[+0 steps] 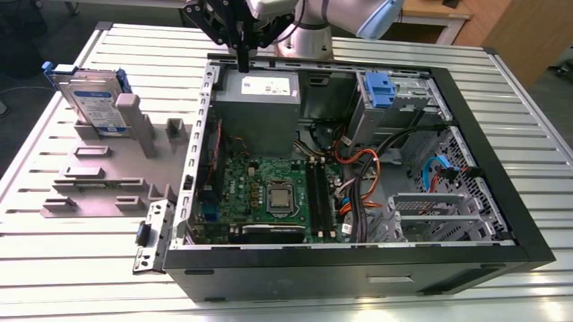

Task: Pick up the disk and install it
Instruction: 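Reach for the disk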

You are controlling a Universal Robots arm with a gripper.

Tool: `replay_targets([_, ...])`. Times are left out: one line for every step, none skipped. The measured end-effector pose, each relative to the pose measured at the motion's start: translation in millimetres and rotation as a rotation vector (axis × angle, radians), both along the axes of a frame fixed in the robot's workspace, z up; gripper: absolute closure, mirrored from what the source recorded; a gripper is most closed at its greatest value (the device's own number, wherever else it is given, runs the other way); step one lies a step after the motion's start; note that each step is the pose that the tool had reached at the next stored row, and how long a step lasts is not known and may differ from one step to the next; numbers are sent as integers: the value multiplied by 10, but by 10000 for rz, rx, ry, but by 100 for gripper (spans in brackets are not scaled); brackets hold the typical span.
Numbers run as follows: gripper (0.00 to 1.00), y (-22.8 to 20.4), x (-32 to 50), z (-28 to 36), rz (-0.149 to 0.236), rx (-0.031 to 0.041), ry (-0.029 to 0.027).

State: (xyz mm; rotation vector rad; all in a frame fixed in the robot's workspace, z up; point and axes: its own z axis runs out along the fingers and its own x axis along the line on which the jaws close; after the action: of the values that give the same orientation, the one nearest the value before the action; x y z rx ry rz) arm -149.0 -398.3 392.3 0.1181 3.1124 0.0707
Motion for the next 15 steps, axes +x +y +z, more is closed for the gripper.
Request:
replay_targets([89, 0, -1, 0, 1, 0, 0])
replay_targets([89, 0, -3, 0, 1, 0, 1])
replay_targets([89, 0, -4, 0, 1, -1, 1])
replay_targets([89, 0, -5, 1, 0, -1, 1])
replay_targets([89, -1, -7, 1, 0, -1, 1])
replay_targets([89, 0, -9, 0, 0, -1, 1])
replay_targets([89, -1, -13, 0, 0, -1, 1])
replay_targets([89, -1, -19, 1, 0, -1, 1])
replay_targets([89, -1, -28, 1, 0, -1, 1])
replay_targets([89, -1, -36, 0, 0, -1, 0])
replay_targets([89, -1, -43, 0, 0, -1, 0])
replay_targets([89, -1, -51, 0, 0, 0, 1])
replay_targets([89, 0, -59, 0, 0, -1, 0])
replay_targets([89, 0, -65, 0, 0, -1, 0])
replay_targets([89, -1, -72, 0, 1, -1, 0])
